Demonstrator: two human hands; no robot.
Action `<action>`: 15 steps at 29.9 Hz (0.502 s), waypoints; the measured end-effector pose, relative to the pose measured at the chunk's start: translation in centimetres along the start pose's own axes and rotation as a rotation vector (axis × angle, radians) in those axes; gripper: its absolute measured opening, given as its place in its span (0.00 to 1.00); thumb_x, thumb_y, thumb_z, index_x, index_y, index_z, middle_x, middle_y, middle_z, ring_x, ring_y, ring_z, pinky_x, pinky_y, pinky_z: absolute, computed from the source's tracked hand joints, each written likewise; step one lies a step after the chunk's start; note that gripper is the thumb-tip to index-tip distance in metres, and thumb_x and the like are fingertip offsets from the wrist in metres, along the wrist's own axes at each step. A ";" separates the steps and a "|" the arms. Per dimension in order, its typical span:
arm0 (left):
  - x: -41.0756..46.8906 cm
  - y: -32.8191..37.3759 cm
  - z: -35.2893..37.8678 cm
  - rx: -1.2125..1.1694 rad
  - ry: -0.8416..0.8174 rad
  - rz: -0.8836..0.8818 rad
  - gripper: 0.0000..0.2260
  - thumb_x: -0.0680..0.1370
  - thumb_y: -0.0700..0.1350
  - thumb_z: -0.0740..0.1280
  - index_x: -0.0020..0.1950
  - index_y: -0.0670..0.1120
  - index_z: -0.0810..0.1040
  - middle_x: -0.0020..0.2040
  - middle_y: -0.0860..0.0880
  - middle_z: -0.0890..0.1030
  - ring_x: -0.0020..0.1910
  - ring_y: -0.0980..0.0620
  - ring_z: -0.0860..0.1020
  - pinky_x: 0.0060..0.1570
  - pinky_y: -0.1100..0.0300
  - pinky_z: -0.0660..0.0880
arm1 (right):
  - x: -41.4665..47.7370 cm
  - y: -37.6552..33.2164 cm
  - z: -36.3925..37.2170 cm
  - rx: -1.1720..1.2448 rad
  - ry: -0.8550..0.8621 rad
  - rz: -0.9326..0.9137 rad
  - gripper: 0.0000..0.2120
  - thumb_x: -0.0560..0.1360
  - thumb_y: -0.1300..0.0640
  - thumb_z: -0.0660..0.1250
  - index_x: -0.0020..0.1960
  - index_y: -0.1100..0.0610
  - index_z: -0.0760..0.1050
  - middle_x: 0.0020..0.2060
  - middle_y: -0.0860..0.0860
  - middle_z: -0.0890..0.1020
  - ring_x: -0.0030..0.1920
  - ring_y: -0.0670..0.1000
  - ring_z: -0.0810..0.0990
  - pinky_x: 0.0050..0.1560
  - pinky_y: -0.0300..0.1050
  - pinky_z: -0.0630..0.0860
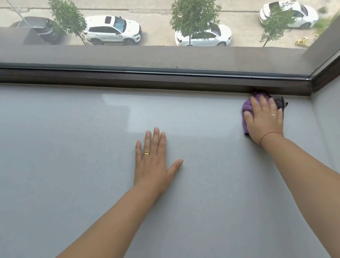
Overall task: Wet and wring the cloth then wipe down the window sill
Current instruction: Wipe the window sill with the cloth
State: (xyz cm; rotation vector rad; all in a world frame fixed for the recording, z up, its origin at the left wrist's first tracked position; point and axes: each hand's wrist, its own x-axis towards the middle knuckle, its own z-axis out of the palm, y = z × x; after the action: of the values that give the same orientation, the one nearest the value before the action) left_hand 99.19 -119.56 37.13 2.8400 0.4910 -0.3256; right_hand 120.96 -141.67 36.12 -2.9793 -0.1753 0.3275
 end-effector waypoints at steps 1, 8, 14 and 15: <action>0.2 0.9 0.1 0.002 -0.001 0.031 0.37 0.78 0.66 0.45 0.75 0.48 0.31 0.76 0.51 0.30 0.73 0.51 0.28 0.70 0.50 0.28 | -0.3 -1.2 0.2 0.024 0.007 0.074 0.26 0.81 0.47 0.49 0.77 0.48 0.50 0.78 0.48 0.49 0.77 0.54 0.44 0.75 0.55 0.41; 0.8 4.7 2.0 0.010 -0.055 0.041 0.42 0.73 0.72 0.45 0.71 0.47 0.26 0.72 0.51 0.26 0.71 0.50 0.25 0.70 0.47 0.27 | -5.6 -10.0 3.0 -0.029 -0.058 -0.284 0.27 0.80 0.44 0.48 0.77 0.46 0.45 0.78 0.47 0.44 0.77 0.53 0.39 0.73 0.55 0.35; 0.9 4.6 1.9 0.041 -0.079 0.052 0.44 0.65 0.75 0.34 0.69 0.49 0.23 0.72 0.51 0.26 0.71 0.50 0.25 0.70 0.47 0.28 | -4.5 -3.1 1.6 -0.082 -0.055 -0.371 0.26 0.81 0.43 0.46 0.77 0.44 0.45 0.78 0.46 0.45 0.77 0.50 0.41 0.74 0.50 0.38; 0.9 4.7 1.9 0.042 -0.081 0.051 0.43 0.65 0.75 0.34 0.68 0.49 0.22 0.72 0.51 0.25 0.70 0.50 0.24 0.69 0.47 0.27 | -4.1 -1.0 1.1 -0.075 -0.040 -0.294 0.26 0.81 0.43 0.47 0.77 0.45 0.45 0.78 0.46 0.45 0.77 0.51 0.42 0.74 0.51 0.38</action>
State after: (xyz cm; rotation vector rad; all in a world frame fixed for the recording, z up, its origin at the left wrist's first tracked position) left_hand 101.30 -124.13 36.05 2.8609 0.3991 -0.4447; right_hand 116.61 -141.05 36.06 -2.9611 -0.6343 0.3502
